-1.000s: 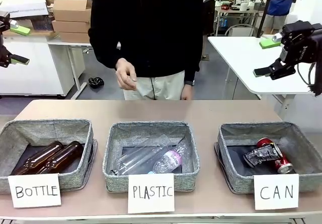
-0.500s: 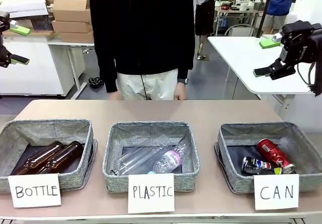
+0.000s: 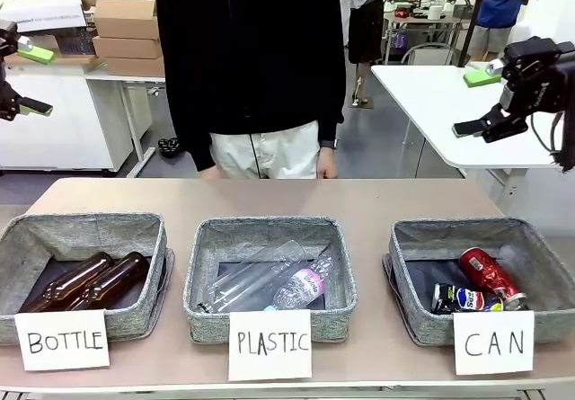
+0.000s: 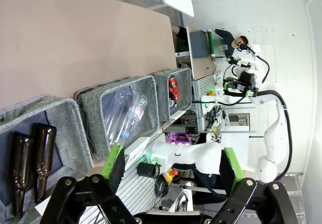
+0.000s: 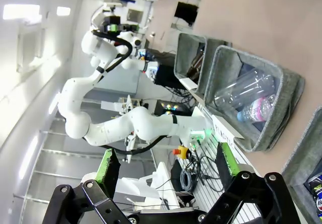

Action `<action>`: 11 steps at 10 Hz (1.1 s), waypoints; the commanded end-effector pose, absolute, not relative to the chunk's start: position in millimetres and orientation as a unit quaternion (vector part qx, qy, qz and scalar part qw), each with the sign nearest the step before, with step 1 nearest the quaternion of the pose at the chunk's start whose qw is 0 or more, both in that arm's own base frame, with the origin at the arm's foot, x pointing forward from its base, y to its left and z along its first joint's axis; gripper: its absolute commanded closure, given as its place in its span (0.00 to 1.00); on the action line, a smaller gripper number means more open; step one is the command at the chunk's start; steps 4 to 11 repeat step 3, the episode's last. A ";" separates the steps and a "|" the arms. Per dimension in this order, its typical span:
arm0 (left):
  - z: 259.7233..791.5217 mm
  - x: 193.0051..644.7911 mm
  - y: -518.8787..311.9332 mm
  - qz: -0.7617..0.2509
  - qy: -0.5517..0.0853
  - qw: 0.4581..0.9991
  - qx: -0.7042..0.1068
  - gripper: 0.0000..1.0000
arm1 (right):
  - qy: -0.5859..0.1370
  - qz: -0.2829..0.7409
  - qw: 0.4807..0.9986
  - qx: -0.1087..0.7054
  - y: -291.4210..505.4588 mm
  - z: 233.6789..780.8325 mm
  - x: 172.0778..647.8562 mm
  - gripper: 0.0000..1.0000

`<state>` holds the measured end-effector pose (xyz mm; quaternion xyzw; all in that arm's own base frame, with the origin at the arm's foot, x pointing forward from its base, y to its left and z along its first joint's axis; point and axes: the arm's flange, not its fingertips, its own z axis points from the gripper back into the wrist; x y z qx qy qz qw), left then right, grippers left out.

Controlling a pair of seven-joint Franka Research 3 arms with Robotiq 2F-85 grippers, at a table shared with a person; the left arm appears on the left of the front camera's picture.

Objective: Sort the can waste into the basket.
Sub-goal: Pick up the can waste from the table and place it in the right Fabric basket.

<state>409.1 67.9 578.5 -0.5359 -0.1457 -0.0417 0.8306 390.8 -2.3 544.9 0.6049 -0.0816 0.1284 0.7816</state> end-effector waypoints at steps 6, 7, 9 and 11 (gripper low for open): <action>580.3 406.3 67.6 -0.041 -0.143 0.832 -0.535 0.02 | -0.088 0.141 0.778 0.606 -1.9 541.7 388.9 0.00; 580.3 406.3 67.6 -0.041 -0.143 0.832 -0.535 0.02 | -0.088 0.141 0.778 0.606 -1.9 541.7 388.9 0.00; 580.3 406.3 67.6 -0.041 -0.143 0.832 -0.535 0.02 | -0.088 0.141 0.778 0.606 -1.9 541.7 388.9 0.00; 580.3 406.3 67.6 -0.041 -0.143 0.832 -0.535 0.02 | -0.088 0.141 0.778 0.606 -1.9 541.7 388.9 0.00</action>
